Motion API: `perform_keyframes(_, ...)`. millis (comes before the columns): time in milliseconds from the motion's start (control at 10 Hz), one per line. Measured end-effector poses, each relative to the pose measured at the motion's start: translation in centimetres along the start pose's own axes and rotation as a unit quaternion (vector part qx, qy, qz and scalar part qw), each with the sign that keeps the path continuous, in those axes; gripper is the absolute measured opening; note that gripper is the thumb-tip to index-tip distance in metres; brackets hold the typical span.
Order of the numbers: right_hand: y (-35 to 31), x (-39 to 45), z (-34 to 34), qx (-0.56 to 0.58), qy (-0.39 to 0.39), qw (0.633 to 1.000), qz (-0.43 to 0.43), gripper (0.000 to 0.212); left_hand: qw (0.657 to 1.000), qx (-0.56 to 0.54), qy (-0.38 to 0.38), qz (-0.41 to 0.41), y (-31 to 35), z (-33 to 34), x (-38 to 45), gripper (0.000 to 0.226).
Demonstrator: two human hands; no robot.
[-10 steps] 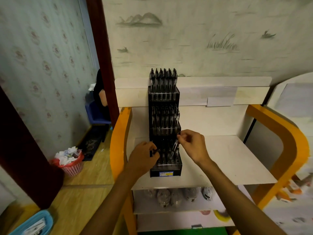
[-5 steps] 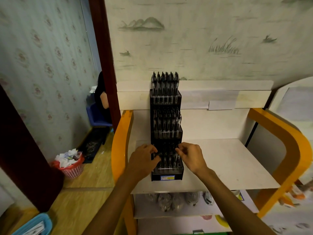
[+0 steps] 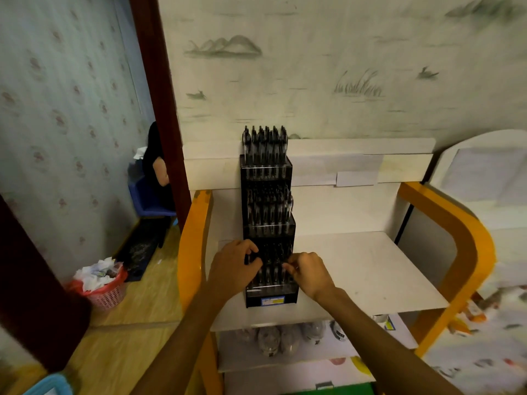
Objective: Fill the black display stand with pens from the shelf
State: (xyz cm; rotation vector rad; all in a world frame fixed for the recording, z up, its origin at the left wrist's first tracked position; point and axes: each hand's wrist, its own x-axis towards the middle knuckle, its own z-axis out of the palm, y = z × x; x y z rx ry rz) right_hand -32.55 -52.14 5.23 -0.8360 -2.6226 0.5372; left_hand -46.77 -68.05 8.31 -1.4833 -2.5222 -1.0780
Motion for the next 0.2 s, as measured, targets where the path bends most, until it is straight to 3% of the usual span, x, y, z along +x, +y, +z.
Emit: perform_keyframes(200,0.1,-0.6,-3.0,-0.037,0.003,0.999,0.000,0.021,0.999,-0.012,0.020,0.025,2.0,-1.4,1.3,0.021)
